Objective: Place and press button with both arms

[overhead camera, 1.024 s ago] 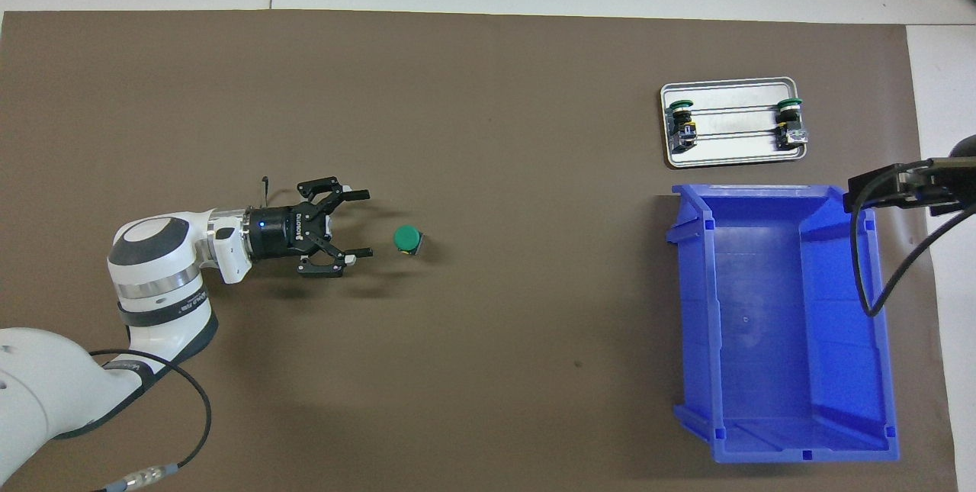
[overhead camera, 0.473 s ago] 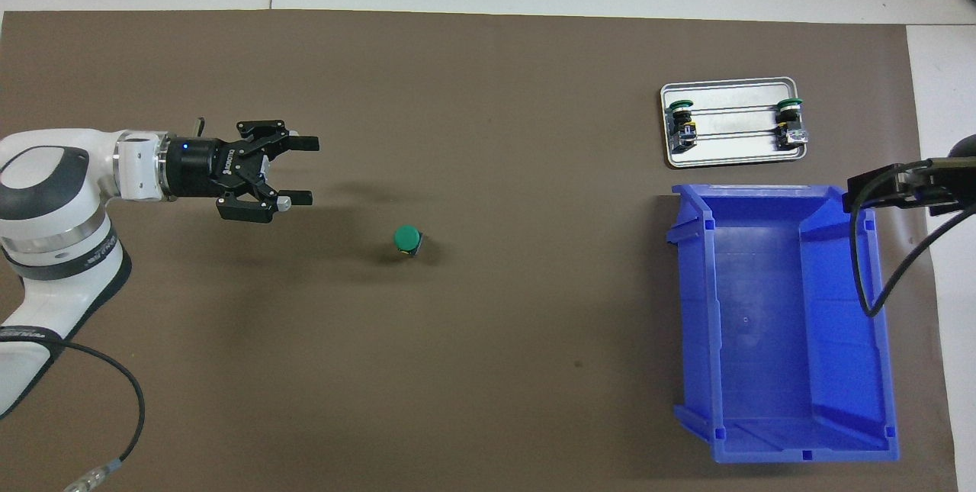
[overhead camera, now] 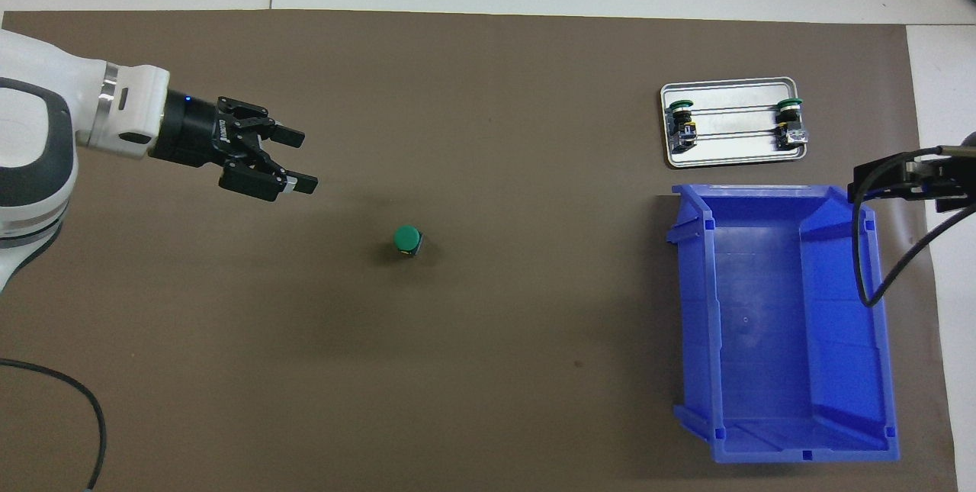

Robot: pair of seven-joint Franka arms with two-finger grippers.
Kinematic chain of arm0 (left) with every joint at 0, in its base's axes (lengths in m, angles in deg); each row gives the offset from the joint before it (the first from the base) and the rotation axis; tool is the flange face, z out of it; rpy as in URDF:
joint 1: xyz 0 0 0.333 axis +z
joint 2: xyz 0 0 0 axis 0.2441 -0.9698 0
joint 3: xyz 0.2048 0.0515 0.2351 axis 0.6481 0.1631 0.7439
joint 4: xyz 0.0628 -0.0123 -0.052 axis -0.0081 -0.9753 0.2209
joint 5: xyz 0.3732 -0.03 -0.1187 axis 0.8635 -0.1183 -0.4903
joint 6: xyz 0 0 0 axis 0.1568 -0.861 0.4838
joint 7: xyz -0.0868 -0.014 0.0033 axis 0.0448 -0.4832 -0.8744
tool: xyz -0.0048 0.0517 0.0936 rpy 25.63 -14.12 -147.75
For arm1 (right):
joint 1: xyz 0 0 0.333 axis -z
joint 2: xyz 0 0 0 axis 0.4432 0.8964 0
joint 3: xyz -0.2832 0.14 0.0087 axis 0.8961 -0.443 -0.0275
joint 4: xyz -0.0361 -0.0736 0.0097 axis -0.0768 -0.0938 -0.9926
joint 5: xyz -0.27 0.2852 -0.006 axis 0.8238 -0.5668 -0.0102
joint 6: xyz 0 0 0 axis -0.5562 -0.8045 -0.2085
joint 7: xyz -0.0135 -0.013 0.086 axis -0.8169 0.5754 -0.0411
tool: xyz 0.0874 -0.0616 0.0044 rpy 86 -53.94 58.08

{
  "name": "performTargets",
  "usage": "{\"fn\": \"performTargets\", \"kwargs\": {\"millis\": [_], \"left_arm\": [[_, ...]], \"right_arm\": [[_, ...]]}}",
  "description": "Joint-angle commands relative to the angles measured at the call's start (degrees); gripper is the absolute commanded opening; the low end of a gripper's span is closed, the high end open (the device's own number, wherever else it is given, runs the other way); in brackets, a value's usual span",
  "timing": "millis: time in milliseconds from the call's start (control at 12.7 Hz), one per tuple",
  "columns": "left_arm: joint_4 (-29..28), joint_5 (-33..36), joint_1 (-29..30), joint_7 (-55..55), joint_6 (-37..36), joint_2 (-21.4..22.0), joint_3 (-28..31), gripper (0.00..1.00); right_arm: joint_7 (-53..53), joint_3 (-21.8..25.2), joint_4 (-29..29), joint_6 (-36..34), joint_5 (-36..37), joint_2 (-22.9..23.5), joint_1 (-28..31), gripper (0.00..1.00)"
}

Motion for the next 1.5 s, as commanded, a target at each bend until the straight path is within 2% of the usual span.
{"fn": "performTargets", "kwargs": {"millis": [0, 158, 236, 315, 394, 551, 867, 1418], "left_arm": [[-0.4, 12.9, -9.9, 15.7, 7.2, 1.1, 0.7, 0.97], [-1.2, 26.3, -17.6, 32.3, 14.4, 0.9, 0.6, 0.94], [-2.0, 32.2, -20.5, 40.1, 16.6, 0.9, 0.6, 0.87], [-2.6, 36.2, -22.3, 46.1, 16.6, 1.1, 0.6, 0.72], [-3.9, 37.4, -23.0, 49.2, 16.1, 1.6, 0.7, 0.51], [-9.8, 37.9, -23.2, 51.3, 16.8, 4.1, 0.7, 0.02], [-17.5, 38.5, -23.1, 52.9, 23.6, 6.2, 0.7, 0.00], [-21.5, 38.5, -23.3, 53.6, 30.6, 5.6, 0.5, 0.00]], "right_arm": [[-5.1, -0.7, 2.5, -3.2, -0.3, -0.2, -0.3, 1.00], [-6.0, -1.0, 2.1, -2.9, -0.2, -0.1, -1.0, 1.00], [-5.3, -1.0, 1.5, -2.0, -0.2, -0.1, -1.1, 1.00], [-5.3, -1.0, 0.7, -0.4, -0.2, -0.3, -1.2, 1.00], [-5.3, -1.0, -0.8, 1.0, -0.2, -0.8, -1.2, 1.00], [-5.1, -1.0, -1.6, 2.4, -0.2, -1.0, -1.0, 1.00], [-5.1, -1.0, -1.7, 2.7, -0.2, -1.0, -0.5, 1.00], [-5.1, -1.0, -1.6, 1.0, -0.2, -1.1, -1.3, 1.00]]}}
